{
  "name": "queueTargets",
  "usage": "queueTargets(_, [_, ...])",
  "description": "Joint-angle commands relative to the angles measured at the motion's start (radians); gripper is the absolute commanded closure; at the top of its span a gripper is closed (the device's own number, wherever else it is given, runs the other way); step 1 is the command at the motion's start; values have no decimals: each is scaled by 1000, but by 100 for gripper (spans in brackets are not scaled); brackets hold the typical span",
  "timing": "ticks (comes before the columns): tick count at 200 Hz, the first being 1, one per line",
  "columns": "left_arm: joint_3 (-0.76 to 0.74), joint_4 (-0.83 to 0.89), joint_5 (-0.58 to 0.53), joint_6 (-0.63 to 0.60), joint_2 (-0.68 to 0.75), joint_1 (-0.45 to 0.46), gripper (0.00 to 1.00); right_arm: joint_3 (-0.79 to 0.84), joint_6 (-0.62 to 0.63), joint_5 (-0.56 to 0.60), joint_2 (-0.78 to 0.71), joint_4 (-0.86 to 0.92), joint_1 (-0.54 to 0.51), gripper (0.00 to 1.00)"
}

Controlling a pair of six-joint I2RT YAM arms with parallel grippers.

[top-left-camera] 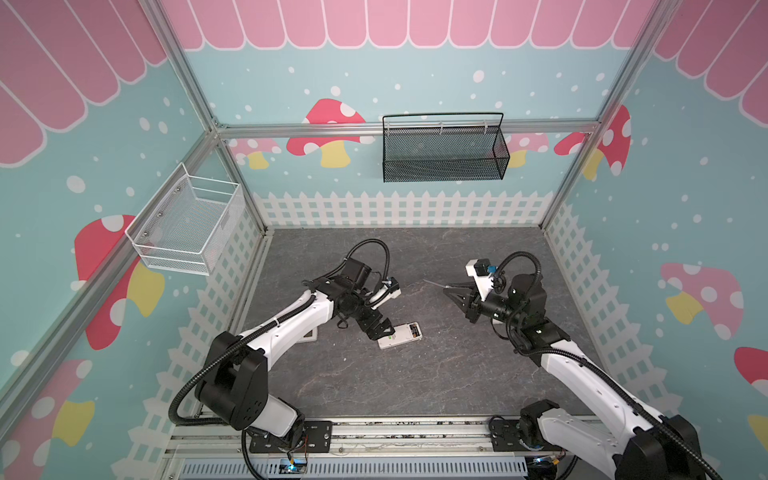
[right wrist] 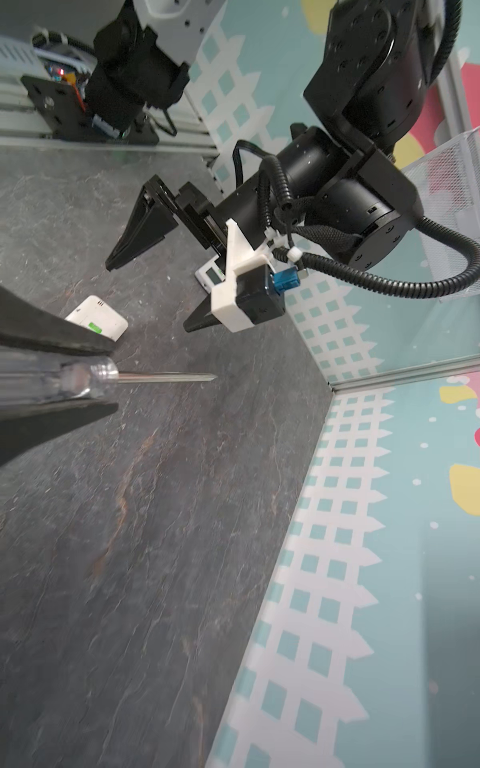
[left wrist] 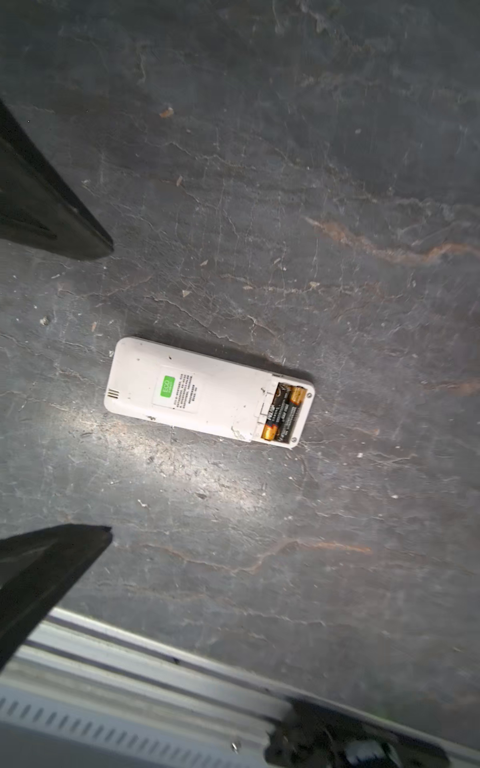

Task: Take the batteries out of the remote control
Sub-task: 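Grasp the TCL remote with the left gripper while the right gripper holds the screwdriver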

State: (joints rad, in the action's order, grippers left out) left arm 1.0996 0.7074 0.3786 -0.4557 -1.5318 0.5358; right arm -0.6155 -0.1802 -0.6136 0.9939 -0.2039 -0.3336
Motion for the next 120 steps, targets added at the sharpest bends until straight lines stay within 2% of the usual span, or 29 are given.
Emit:
queueTargets(1, [-1,-36,-99,-89,-45,55,0,47,145,69,-41,94,4,100])
queueTargets(21, [15,-58,-109,-71,-99,79,0,73,194,69,-73,115,4,100])
queueTargets(65, [61,-64,-130,-70,-221,92,0,112,221,91,-102,91,2,100])
queueTargets(120, [116,-45,-173,-75,-320,121,1,124,242,66,-67,73,-1,100])
